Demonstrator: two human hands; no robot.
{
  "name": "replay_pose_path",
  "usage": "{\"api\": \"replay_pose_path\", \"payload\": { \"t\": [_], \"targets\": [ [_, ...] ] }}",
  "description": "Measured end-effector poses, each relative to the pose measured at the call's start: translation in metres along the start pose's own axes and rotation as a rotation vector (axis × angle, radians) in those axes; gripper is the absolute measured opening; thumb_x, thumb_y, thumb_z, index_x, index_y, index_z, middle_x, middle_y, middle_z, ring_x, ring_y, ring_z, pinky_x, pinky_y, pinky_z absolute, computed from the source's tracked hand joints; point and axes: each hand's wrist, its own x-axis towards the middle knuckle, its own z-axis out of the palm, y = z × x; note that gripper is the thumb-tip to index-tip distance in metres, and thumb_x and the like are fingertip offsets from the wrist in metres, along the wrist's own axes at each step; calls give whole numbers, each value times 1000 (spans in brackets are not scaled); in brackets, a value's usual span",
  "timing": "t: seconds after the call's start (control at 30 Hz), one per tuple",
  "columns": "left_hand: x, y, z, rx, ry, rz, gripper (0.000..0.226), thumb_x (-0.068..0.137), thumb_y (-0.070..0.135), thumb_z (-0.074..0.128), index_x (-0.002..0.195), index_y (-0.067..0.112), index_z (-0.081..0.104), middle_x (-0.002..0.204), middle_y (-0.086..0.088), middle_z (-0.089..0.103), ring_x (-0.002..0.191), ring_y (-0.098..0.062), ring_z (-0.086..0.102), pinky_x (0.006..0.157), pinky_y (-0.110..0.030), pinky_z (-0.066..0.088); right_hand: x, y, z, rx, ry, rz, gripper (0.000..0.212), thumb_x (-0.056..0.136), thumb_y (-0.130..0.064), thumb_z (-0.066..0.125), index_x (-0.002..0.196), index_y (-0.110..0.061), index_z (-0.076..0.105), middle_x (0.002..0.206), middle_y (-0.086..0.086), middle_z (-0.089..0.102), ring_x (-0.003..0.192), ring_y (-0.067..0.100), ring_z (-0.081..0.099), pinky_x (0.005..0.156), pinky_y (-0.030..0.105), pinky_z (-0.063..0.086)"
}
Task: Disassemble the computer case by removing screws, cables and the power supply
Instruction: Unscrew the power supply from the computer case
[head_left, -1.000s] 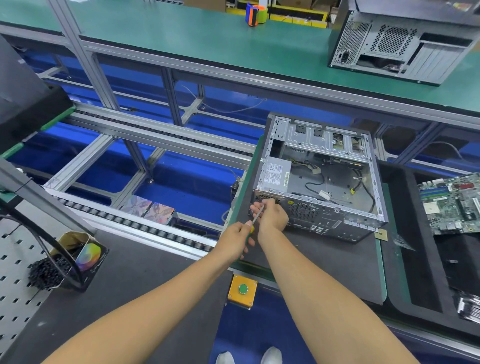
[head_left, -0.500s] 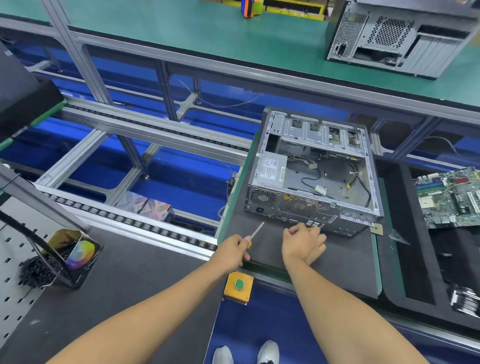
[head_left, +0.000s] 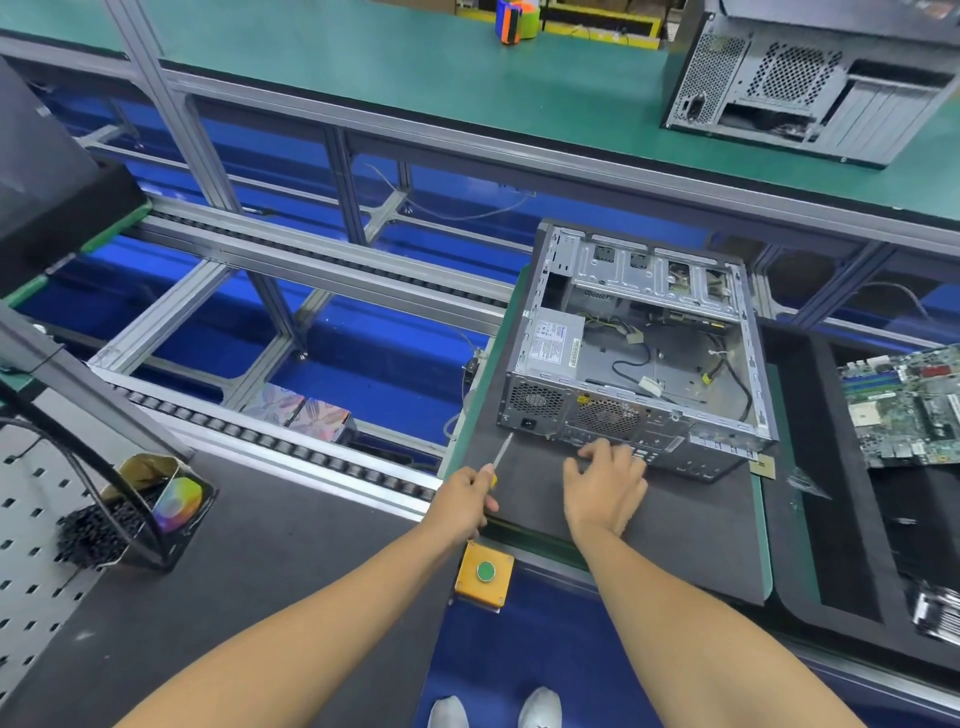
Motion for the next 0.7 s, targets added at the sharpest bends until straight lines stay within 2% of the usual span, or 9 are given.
{"api": "replay_pose_path", "payload": {
  "t": [0.13, 0.23, 0.33, 0.4, 0.47, 0.7],
  "targets": [
    [10, -4, -1, 7, 81, 69, 36, 106, 51, 42, 106, 18, 57, 83, -2, 71, 60, -16, 56, 54, -31, 45, 8, -24, -11, 156, 195, -574, 24, 76, -17, 67, 100, -18, 66, 102, 2, 57, 94, 23, 45, 84, 36, 39],
    [15, -7, 4, 130, 124, 157, 32, 107, 52, 41, 110, 25, 57, 81, -1, 72, 66, -18, 63, 73, -42, 55, 35, -52, -30, 241, 254, -852, 25, 76, -13, 57, 100, -11, 65, 104, 6, 58, 96, 25, 47, 88, 35, 41],
    [20, -11, 11, 158, 160, 183, 26, 108, 49, 39, 112, 30, 57, 81, 1, 71, 77, -21, 67, 84, -45, 56, 68, -70, -48, 144, 81, -895, 38, 77, -12, 62, 114, -9, 61, 118, 9, 57, 108, 29, 48, 92, 38, 44],
    [22, -13, 15, 143, 178, 169, 25, 108, 48, 38, 113, 31, 56, 83, 1, 71, 82, -22, 67, 86, -46, 55, 85, -75, -54, 16, -88, -878, 50, 80, -20, 65, 128, -12, 54, 127, 8, 52, 116, 28, 46, 98, 39, 44],
    [25, -15, 18, 138, 191, 165, 26, 108, 49, 37, 115, 32, 56, 83, 2, 71, 83, -22, 68, 87, -47, 55, 95, -75, -54, -79, -178, -885, 57, 82, -26, 66, 135, -13, 49, 132, 7, 48, 121, 27, 44, 104, 38, 40],
    [29, -17, 25, 178, 254, 170, 31, 107, 52, 36, 123, 36, 57, 85, 7, 70, 83, -18, 68, 85, -45, 56, 103, -74, -52, -139, -180, -911, 56, 86, -15, 63, 139, -11, 45, 133, 9, 43, 119, 26, 40, 106, 37, 39]
  ]
}}
